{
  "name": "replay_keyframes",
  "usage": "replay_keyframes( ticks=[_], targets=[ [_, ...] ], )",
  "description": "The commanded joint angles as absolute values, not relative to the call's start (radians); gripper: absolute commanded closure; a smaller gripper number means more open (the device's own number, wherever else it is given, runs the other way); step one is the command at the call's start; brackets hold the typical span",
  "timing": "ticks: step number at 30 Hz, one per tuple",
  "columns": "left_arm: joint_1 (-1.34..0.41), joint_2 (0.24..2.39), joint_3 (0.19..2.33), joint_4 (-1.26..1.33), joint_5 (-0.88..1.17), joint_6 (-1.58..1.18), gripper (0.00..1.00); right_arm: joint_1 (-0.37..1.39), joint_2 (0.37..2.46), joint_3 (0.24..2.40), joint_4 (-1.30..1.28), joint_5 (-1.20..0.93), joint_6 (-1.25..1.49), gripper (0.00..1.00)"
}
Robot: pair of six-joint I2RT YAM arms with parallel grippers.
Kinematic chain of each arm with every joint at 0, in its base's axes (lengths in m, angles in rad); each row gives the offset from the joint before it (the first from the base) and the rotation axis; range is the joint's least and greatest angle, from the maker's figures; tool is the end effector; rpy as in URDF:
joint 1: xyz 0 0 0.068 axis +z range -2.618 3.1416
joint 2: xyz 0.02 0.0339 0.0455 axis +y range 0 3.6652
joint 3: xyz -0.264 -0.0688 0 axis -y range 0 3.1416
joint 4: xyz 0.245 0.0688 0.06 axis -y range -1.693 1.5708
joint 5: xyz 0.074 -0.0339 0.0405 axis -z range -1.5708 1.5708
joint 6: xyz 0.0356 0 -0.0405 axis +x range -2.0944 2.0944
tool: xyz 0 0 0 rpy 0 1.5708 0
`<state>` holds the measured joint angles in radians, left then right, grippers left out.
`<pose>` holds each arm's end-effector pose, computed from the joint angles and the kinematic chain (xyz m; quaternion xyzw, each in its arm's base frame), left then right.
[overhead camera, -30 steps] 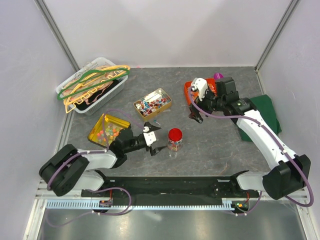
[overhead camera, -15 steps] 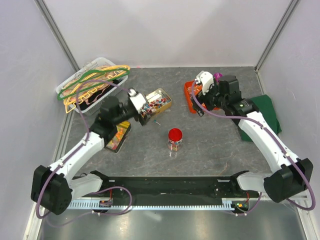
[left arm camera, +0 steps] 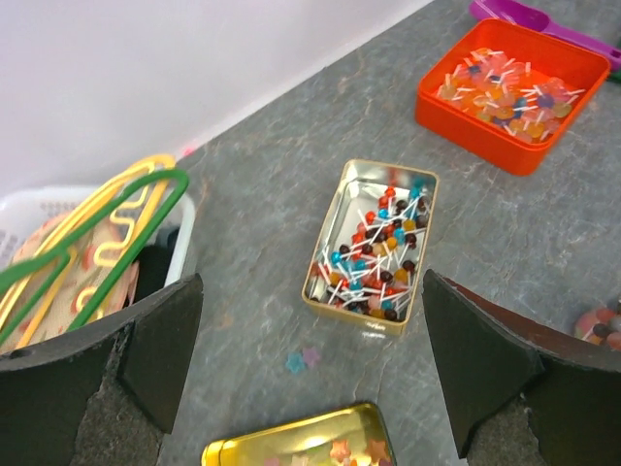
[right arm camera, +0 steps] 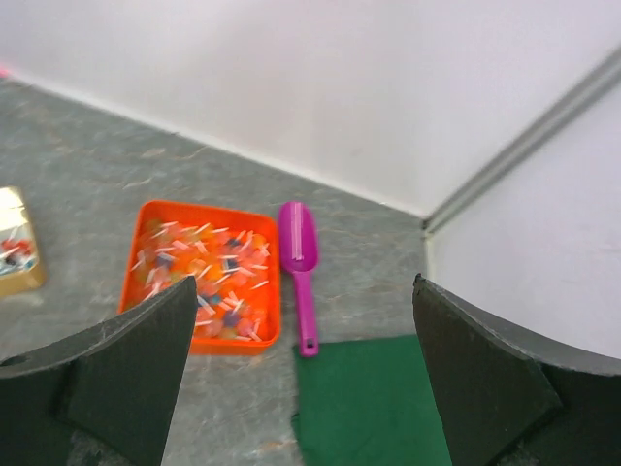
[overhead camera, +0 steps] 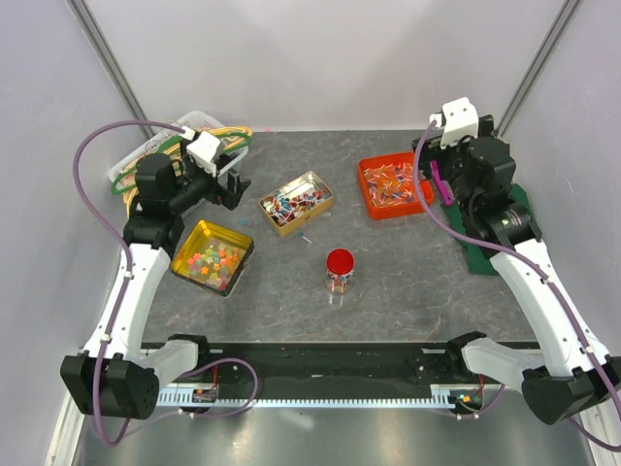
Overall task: Pack the candies
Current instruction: Reset both arms
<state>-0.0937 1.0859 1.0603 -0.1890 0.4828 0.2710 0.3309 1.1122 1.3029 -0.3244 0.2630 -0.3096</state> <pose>0.2439 -0.0395 0.3783 0.2846 0.7165 -0.1315 0.6232 0.2297 0.0691 0.4411 -0.1530 0.7355 -0.0917 0.6536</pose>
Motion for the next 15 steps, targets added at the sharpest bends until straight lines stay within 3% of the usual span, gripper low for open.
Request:
replay_keyframes(
  ticks=[1,15],
  targets=[
    [-0.005,1.095,1.126,-0.270,0.548,0.193,0.00,0.328,1.077,1.244,-0.224,0.416,-0.310,0.02],
    [0.054,1.085,1.121,-0.314,0.548,0.209,0.00,0.327,1.013,1.224,-0.172,0.466,-0.319,0.02]
  ],
)
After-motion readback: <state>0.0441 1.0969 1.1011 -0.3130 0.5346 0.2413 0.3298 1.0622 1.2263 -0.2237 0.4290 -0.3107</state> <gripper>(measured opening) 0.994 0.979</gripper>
